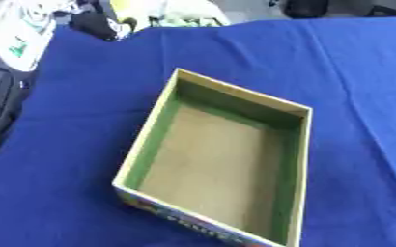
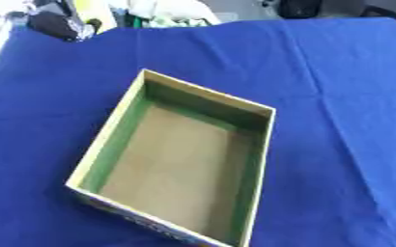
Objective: Pick up objects on the table and place them in the box.
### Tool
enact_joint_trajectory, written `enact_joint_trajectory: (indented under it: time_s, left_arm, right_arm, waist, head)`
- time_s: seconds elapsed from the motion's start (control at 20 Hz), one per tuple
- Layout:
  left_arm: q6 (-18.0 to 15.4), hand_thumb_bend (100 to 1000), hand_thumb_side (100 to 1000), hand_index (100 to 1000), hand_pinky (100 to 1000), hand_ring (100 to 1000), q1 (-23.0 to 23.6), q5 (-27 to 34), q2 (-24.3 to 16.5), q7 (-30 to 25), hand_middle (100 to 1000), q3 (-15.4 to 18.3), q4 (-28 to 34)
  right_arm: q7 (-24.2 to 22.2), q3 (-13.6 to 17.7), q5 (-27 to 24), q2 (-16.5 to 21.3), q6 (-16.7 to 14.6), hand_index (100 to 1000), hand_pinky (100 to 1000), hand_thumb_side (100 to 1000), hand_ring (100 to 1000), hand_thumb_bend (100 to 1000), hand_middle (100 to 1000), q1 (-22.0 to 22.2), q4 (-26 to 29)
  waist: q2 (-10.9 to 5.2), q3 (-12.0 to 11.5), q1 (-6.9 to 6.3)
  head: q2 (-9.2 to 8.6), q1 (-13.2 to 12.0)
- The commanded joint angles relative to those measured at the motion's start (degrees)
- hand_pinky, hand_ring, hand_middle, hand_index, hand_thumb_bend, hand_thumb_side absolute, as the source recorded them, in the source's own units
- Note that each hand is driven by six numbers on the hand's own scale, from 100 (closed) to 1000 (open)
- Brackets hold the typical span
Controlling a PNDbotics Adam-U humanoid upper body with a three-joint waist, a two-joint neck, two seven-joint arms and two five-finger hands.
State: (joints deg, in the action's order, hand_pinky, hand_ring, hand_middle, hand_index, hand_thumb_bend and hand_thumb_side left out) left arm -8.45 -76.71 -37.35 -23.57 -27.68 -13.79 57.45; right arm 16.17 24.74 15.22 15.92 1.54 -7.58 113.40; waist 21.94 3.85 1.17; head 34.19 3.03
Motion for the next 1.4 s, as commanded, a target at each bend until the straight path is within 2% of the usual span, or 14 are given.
enact_joint_trajectory:
  time_s: [0.05,0.2,0.35,0.5,0.7,0.8,0.95,1.4]
  left_arm:
    - [-0.62,100,278,845,636,792,0.24,1.92,-2.63,-0.56,912,-4.87,11.09]
    - [0.94,100,235,848,619,775,1.69,3.63,-3.6,-1.07,879,-9.24,20.98]
    - [2.84,100,236,847,619,775,3.03,4.17,-4.39,-1.16,879,-13.04,29.5]
    - [5.51,100,265,825,618,773,4.3,8.27,-5.02,-2.38,888,-16.04,35.46]
    - [11.53,100,299,795,604,759,6.49,14.45,-6.42,-3.56,897,-18.41,40.97]
    - [13.81,100,305,785,597,753,7.49,15.93,-6.58,-4.27,898,-19.41,42.58]
    - [15.47,100,311,777,586,746,8.76,16.41,-5.89,-5.14,900,-20.54,43.48]
    - [15.4,100,352,756,577,739,13.49,15.28,-2.23,-7.4,913,-24.27,38.53]
  right_arm:
    - [0.13,0.6,0.1,1.84,-0.04,799,584,1000,627,100,545,-0.26,1.19]
    - [0.14,0.61,0.11,2.04,-0.04,799,585,1000,628,100,546,-0.28,1.19]
    - [0.13,0.58,0.14,2.26,-0.12,799,586,1000,628,100,547,-0.31,1.19]
    - [0.12,0.6,0.22,2.46,-0.19,799,587,1000,629,100,548,-0.32,1.19]
    - [0.01,0.55,0.24,2.64,-0.29,799,588,1000,629,100,548,-0.33,1.19]
    - [-0.04,0.51,0.16,2.58,-0.31,800,588,1000,630,100,549,-0.33,1.19]
    - [-0.19,0.48,0.17,2.41,-0.31,800,588,1000,630,100,549,-0.33,1.19]
    - [-0.33,0.47,0.04,1.81,-0.39,801,589,1000,631,100,550,-0.56,1.19]
  waist:
    - [-1.76,-0.1,0.05]
    - [-2.04,-0.23,0.05]
    - [-2.32,-0.29,0.12]
    - [-2.56,-0.5,0.09]
    - [-2.69,-0.87,0.07]
    - [-2.67,-1.02,0.07]
    - [-2.55,-1.08,0.23]
    - [-2.04,-0.69,0.48]
  head:
    - [0.14,0.47]
    - [0.01,0.52]
    - [0.01,0.6]
    - [0.29,1.14]
    - [0.81,1.96]
    - [0.95,2.16]
    - [1.06,2.23]
    - [1.4,1.98]
